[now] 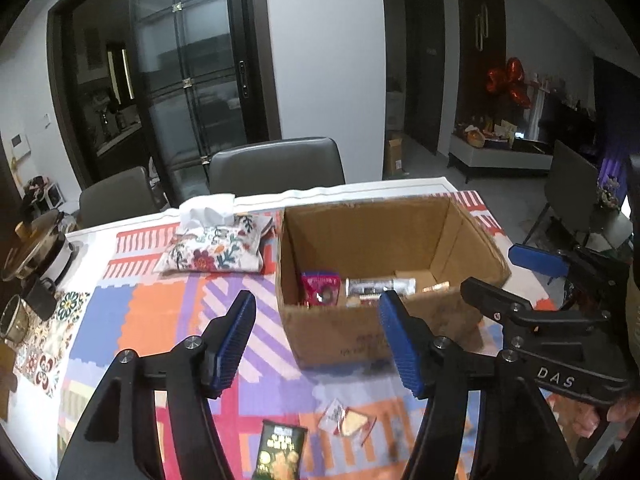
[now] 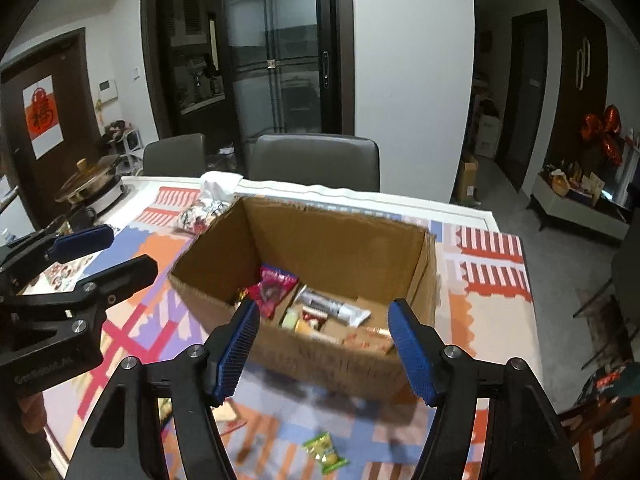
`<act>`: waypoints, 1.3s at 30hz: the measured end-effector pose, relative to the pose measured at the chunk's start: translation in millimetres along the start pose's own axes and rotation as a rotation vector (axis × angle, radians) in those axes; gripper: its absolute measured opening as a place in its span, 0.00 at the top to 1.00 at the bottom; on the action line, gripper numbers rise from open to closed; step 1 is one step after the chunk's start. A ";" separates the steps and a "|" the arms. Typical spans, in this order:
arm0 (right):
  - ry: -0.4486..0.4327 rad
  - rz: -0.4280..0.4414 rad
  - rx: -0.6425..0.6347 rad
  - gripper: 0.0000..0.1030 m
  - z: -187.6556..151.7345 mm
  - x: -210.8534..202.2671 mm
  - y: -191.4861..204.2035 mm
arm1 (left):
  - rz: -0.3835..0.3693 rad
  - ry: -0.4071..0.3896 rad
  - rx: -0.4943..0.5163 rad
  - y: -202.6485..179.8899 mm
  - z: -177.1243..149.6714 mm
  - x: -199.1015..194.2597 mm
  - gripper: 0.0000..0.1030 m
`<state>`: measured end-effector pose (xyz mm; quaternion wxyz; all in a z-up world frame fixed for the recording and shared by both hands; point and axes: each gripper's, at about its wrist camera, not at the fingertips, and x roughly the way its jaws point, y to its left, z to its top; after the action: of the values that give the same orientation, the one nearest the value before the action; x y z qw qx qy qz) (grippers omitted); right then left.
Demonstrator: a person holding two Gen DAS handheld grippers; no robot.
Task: Organize snacks
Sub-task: 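Move both tools back toward the remaining snacks beside the box, then grasp the yellow-green candy with the right gripper while the left grasps the white-and-red cake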
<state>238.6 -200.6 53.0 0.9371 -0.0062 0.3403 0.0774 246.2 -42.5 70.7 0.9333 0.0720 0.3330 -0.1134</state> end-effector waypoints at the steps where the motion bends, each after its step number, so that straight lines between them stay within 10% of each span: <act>1: 0.001 0.000 -0.001 0.34 -4.0 -0.6 0.3 | 0.004 0.002 0.003 -1.1 -5.8 -1.2 0.38; 39: 0.352 0.024 -0.004 0.35 -139.0 74.5 -9.7 | -0.075 0.319 -0.022 -42.1 -145.5 57.2 0.36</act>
<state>207.8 -208.7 -101.8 0.8621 -0.0175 0.4990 0.0868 190.3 -61.9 -80.0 0.8646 0.0662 0.4804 -0.1315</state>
